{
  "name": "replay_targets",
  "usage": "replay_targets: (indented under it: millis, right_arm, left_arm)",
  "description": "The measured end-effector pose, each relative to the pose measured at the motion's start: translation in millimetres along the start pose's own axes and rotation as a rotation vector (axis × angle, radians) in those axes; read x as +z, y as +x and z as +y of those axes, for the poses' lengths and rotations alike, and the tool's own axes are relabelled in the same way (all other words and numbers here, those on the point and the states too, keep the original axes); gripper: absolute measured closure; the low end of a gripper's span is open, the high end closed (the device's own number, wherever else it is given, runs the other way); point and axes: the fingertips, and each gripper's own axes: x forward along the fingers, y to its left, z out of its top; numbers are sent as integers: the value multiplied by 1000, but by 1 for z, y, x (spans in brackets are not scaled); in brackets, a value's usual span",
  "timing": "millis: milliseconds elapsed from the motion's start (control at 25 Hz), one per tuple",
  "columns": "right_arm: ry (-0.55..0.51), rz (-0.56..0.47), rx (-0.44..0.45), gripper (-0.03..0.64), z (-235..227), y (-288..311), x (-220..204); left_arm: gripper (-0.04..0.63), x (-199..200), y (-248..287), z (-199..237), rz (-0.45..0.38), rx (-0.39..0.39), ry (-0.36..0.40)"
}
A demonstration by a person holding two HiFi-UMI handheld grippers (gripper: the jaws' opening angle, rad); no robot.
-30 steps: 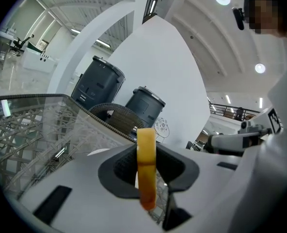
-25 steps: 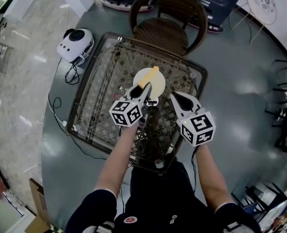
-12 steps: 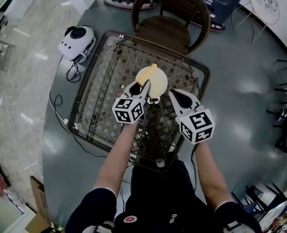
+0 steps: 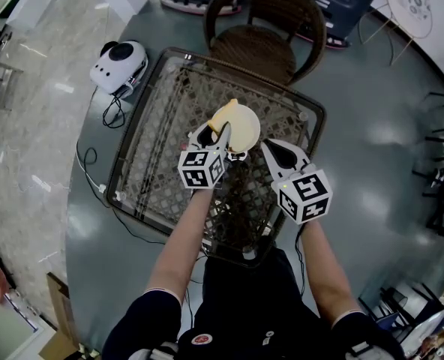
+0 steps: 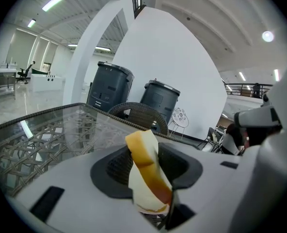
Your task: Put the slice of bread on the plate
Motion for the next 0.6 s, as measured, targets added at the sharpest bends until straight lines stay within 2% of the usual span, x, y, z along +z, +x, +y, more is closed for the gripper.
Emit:
replay_targets:
  millis: [320,600]
  right_arm:
    - [9,9,4,611,5,5,-5]
    - [16,15,6,611,7,10,-7]
  left_arm:
    - [429,-11,3,18,27,26,-38]
    - [422,-20,9,29,64,25,-113]
